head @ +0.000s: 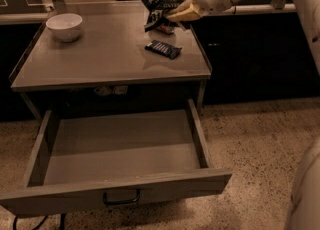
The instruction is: Place blue chip bag into top drawer
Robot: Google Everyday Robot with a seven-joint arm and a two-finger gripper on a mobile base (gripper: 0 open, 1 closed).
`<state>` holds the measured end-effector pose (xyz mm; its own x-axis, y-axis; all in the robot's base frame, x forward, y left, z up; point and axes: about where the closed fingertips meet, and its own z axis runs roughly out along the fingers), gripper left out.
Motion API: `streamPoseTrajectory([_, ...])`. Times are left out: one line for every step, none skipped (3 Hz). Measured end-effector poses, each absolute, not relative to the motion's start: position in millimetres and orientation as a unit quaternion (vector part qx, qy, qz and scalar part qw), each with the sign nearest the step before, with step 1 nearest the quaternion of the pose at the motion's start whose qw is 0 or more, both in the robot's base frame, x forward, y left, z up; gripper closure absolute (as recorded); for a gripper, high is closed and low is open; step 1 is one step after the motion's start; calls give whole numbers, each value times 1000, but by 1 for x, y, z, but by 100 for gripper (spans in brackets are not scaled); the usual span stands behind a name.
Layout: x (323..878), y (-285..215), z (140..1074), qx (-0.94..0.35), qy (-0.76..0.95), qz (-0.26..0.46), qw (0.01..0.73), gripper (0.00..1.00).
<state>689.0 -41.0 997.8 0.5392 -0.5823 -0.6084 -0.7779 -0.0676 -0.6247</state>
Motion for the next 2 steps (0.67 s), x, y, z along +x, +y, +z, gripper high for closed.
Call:
streamPoseTrajectory([664,-52,1010,-730,461,63,501,100])
streamPoseTrajectory([593,-45,1025,-718,440,34,538,100])
